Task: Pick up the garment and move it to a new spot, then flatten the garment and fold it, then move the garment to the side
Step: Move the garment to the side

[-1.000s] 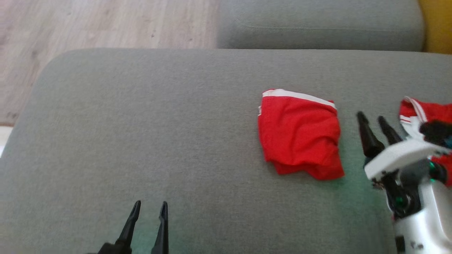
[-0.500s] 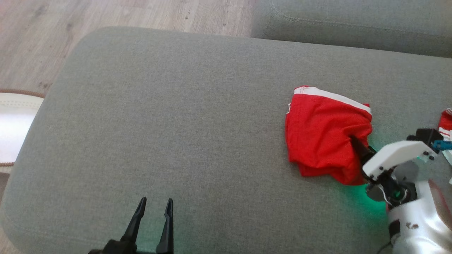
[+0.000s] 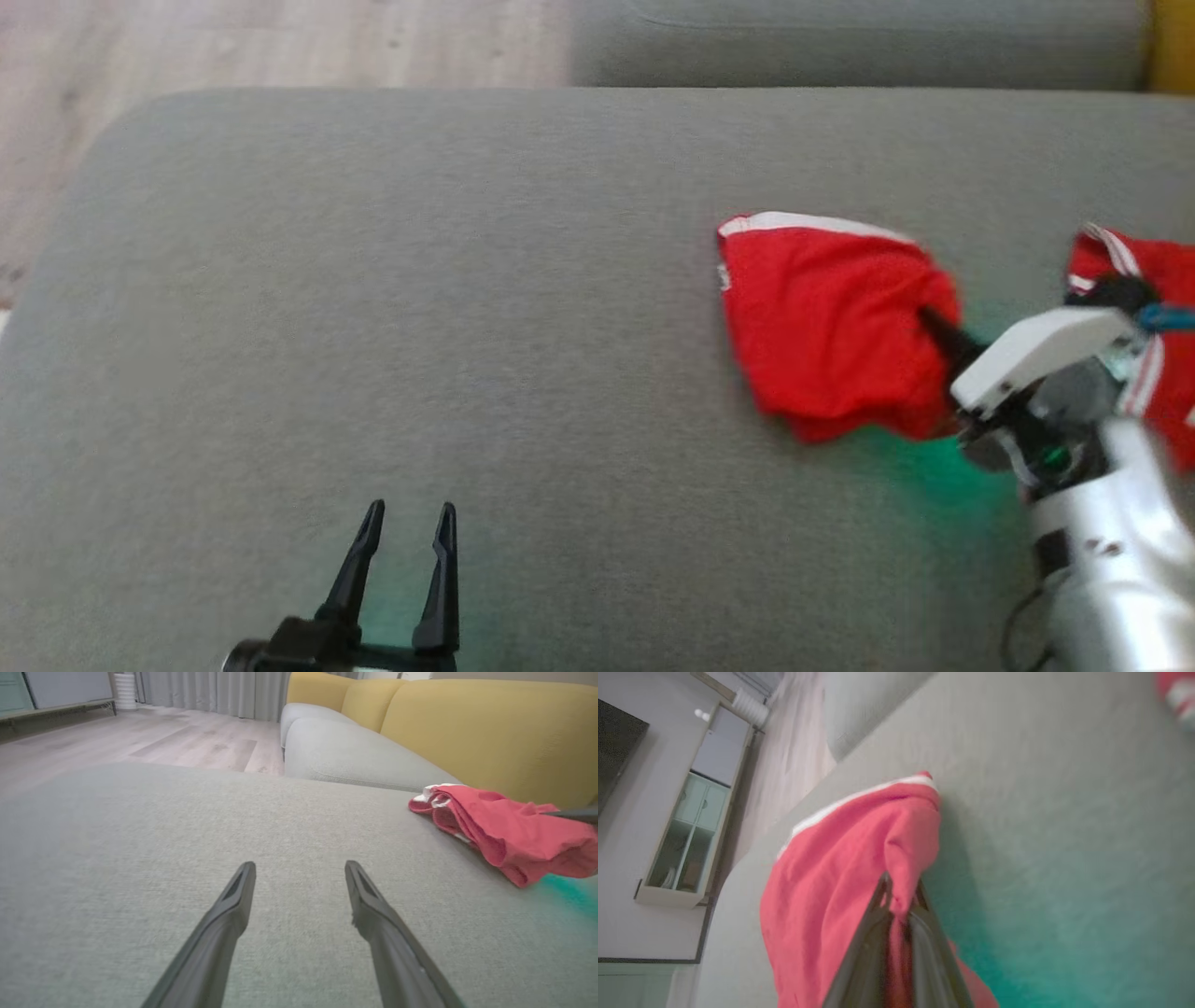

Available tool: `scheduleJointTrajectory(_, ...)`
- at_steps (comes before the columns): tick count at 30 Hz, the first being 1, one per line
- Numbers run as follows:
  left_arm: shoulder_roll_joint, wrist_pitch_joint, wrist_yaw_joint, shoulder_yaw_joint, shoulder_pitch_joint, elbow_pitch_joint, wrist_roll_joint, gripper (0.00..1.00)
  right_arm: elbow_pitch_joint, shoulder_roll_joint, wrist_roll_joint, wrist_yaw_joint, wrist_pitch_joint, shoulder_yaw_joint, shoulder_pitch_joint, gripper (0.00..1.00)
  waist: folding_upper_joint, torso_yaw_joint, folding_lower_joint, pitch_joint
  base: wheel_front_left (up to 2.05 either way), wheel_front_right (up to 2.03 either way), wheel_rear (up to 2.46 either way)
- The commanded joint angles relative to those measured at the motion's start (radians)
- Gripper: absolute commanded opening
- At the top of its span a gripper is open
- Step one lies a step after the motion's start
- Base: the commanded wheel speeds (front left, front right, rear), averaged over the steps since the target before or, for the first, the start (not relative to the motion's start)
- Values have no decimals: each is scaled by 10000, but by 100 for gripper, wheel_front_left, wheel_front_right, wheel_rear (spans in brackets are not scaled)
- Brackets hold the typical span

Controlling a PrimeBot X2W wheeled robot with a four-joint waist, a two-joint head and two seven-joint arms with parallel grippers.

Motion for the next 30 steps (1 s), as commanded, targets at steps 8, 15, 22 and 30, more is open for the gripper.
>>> scheduleJointTrajectory(8, -62, -95, -133, 291, -777, -403, 154, 100, -1672, -2257, -732, 75, 637, 300, -1234, 0, 0, -1731, 0, 835, 0, 0, 0)
scheduleJointTrajectory(15, -42, -95, -302, 193, -1072, -219, 403, 100, -1452, -3488, -1791, 75, 1057, -116, -1673, 0, 0, -1878, 0, 1162, 0, 0, 0)
scheduleJointTrajectory(22, 51, -95, -340, 235, -1033, -64, 504, 100, -501, -4423, -4907, 75, -10, -547, -1889, 100, 0, -1609, 0, 1182, 0, 0, 0)
scheduleJointTrajectory(30, 30, -95, -241, 337, -912, -23, 379, 100, -643, -3675, -7006, 75, -2341, -941, -1717, 100, 0, -1440, 0, 699, 0, 0, 0)
